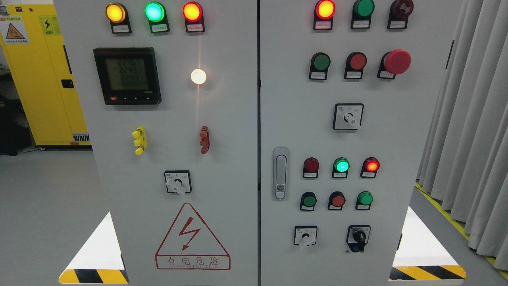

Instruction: Press green start button

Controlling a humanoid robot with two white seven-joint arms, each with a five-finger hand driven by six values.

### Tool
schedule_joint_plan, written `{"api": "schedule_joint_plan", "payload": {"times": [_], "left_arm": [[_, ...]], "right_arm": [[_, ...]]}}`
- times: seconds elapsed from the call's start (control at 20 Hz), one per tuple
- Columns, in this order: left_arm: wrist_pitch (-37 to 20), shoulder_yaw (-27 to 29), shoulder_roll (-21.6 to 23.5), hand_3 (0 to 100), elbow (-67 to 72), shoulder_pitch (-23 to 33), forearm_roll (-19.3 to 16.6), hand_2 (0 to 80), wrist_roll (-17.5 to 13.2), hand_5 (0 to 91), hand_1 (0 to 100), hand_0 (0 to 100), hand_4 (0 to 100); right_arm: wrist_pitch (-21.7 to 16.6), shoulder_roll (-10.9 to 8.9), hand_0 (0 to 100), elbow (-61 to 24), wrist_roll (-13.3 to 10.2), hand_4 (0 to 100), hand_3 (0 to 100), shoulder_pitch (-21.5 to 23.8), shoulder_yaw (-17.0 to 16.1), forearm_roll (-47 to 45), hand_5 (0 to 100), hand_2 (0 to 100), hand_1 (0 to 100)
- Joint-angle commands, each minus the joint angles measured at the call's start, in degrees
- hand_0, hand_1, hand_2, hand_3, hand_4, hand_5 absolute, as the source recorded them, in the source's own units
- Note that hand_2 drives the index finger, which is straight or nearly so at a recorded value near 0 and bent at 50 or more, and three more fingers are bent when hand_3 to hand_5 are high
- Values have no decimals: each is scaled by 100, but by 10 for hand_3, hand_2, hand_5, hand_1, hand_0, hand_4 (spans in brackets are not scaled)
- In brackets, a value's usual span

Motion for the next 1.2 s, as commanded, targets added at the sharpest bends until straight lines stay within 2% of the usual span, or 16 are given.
{"api": "schedule_joint_plan", "payload": {"times": [0.0,0.15,0.35,0.5,0.6,0.7,0.75,0.8,1.15], "left_arm": [[3,0,106,0,-158,-53,0,0,4,0,556,120,0],[3,0,97,0,-158,-53,0,0,-5,0,556,120,0],[3,0,89,0,-158,-53,0,0,-5,0,556,120,0],[3,0,62,0,-158,-53,0,0,-5,0,556,120,0],[3,-9,36,0,-158,-53,0,0,-5,0,556,120,0],[3,0,18,0,-158,-53,0,0,-5,0,556,120,0],[3,9,1,0,-158,-53,0,0,4,0,556,120,0],[3,9,-43,0,-158,-53,0,0,4,0,556,120,0],[3,9,-315,0,-158,-53,0,0,4,0,556,120,0]], "right_arm": [[-16,60,236,-1404,-325,0,0,108,473,938,0,0,376],[-16,77,236,-2291,-334,12,0,239,464,1687,0,0,389],[-51,112,236,-3408,-343,87,38,389,534,1873,0,0,400],[-392,69,236,-4068,-448,117,65,573,867,1917,17,0,407],[-708,34,235,-4455,-719,164,102,670,1000,1917,57,0,412],[-946,-45,234,-4867,-878,176,108,767,1131,1943,69,0,417],[-982,-54,233,-5131,-888,184,116,820,1202,2022,79,0,420],[-982,-55,227,-5455,-888,249,189,890,1203,2197,142,0,432],[-1334,-46,234,-7328,-888,323,302,1277,1194,3226,202,0,466]]}}
